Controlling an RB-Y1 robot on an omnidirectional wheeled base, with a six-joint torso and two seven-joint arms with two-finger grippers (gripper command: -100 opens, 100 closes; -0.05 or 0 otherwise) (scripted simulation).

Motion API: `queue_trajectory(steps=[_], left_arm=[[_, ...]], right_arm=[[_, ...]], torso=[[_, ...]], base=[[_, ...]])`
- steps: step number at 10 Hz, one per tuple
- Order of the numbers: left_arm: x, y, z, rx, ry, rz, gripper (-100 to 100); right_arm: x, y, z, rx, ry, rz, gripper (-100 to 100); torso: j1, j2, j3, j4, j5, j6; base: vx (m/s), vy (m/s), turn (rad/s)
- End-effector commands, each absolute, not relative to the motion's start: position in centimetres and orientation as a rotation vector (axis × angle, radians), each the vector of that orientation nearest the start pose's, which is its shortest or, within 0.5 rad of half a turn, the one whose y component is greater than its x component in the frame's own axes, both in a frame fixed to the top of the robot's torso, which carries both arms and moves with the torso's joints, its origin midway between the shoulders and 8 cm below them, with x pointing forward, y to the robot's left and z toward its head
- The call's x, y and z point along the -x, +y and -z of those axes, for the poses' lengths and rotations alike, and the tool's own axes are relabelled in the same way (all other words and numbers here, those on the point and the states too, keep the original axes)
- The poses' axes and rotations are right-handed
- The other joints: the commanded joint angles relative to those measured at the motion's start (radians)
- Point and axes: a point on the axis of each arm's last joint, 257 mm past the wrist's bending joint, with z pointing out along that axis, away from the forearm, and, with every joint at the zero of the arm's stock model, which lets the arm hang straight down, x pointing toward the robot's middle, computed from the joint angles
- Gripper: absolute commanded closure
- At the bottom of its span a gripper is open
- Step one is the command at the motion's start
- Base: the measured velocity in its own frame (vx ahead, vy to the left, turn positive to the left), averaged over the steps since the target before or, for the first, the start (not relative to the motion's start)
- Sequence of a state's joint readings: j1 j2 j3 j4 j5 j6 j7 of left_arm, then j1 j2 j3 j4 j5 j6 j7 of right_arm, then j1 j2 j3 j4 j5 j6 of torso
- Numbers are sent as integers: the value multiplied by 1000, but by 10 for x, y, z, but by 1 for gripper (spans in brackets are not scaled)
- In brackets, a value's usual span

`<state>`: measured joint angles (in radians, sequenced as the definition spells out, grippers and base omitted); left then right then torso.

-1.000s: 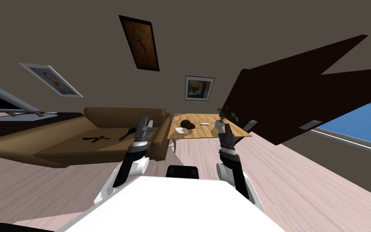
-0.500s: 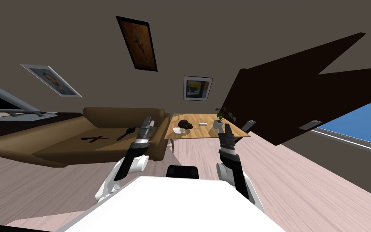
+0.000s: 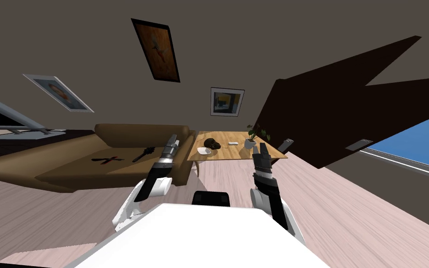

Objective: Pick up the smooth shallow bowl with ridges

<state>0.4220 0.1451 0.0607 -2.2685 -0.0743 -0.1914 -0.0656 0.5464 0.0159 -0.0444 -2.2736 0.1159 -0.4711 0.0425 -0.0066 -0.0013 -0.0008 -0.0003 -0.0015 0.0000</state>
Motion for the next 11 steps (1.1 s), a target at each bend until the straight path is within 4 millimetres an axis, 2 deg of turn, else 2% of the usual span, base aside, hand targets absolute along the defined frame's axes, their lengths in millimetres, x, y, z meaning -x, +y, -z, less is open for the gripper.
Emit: queue_trajectory(steps=[1,11], left_arm=[[-403,294,21,687,954,1048,-100],[-442,325,70,850,1104,897,-100]], right_arm=[[-345,-290,0,-635,730,-1110,0],[-345,-290,0,-635,730,-1110,0]], torso=[[0,0,0,0,0,0],[0,-1,-1,0,0,0]], base=[[14,-89,12],[19,-100,11]])
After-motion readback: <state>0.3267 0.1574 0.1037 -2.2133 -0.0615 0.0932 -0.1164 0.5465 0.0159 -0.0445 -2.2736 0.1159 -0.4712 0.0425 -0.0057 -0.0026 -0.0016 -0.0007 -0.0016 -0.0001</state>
